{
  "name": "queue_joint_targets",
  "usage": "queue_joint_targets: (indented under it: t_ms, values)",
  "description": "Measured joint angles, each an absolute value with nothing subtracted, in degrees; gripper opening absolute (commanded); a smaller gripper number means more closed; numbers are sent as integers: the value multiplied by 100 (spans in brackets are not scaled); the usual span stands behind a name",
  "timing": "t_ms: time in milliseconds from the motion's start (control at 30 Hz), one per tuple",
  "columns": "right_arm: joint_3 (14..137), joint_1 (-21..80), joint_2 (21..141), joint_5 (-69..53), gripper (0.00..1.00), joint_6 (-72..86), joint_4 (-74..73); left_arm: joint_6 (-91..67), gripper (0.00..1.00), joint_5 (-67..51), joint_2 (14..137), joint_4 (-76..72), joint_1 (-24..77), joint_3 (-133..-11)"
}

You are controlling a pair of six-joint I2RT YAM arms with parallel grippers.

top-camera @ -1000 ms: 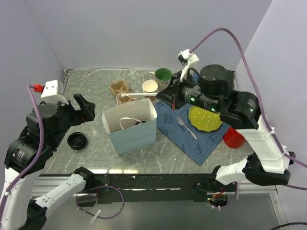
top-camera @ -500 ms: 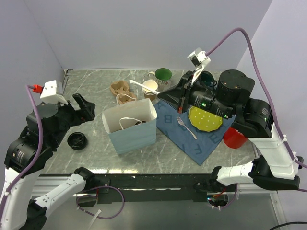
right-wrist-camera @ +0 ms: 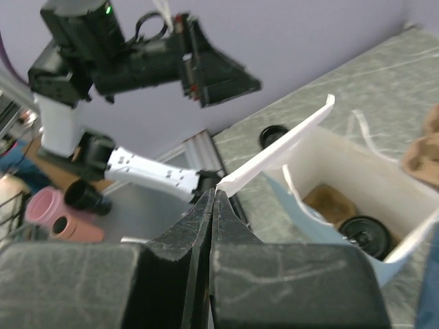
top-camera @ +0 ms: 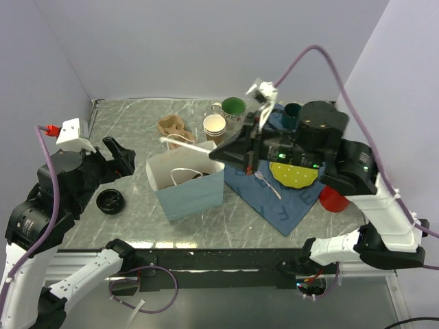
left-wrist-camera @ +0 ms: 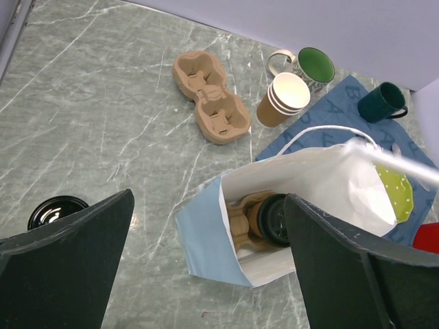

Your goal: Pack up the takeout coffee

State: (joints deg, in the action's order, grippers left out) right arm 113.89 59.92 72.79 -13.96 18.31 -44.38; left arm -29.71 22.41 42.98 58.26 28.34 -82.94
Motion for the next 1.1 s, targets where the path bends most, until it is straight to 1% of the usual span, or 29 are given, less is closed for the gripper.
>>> queue_joint_targets:
  t_ms: [167, 367, 400, 433, 500, 533, 567, 667, 767, 867, 900, 967, 1000, 1067, 1100]
  values:
    - [11021, 6058, 7498, -1702, 0, 1951, -4416, -2971, 97, 2283, 4257, 5863, 2836, -8272]
    - [10842, 6062, 7861, -1695, 1, 1935, -4512, -2993, 97, 2346, 4244, 5867, 2836, -8272]
    - [10842, 6062, 7909, -1664, 4, 1911, -4515, -3009, 97, 2346, 4241, 5867, 2838, -8272]
    - [10842, 6062, 7964, -1621, 11, 1892, -4517, -3028, 97, 2346, 4237, 5867, 2838, -8270]
    - [10827, 6060, 8060, -1531, 15, 1857, -4525, -3072, 97, 2346, 4226, 5874, 2838, -8270]
    - [10822, 6060, 8112, -1472, 23, 1850, -4543, -3087, 97, 2349, 4217, 5878, 2838, -8270]
    - [10820, 6060, 8162, -1415, 27, 1841, -4556, -3092, 97, 2349, 4209, 5883, 2838, -8270]
    - [10822, 6029, 8318, -1273, 32, 1841, -4659, -3098, 97, 2355, 4200, 5896, 2838, -8261]
    - [10881, 6012, 8479, -1133, 34, 1839, -4845, -3098, 97, 2377, 4198, 5922, 2838, -8256]
    - [11037, 5996, 8562, -982, 43, 1817, -5050, -3089, 97, 2386, 4198, 5924, 2838, -8256]
    - [11107, 5996, 8562, -928, 49, 1809, -5096, -3083, 97, 2388, 4198, 5924, 2838, -8256]
    - [11271, 5996, 8545, -829, 56, 1798, -5155, -3063, 97, 2388, 4193, 5922, 2838, -8256]
    - [11345, 5996, 8514, -773, 62, 1767, -5153, -3055, 97, 2388, 4189, 5920, 2838, -8256]
    - [11371, 5996, 8427, -672, 69, 1737, -5157, -3020, 97, 2388, 4182, 5909, 2838, -8256]
    - [11371, 5996, 8379, -624, 76, 1717, -5181, -2995, 97, 2388, 4182, 5894, 2838, -8256]
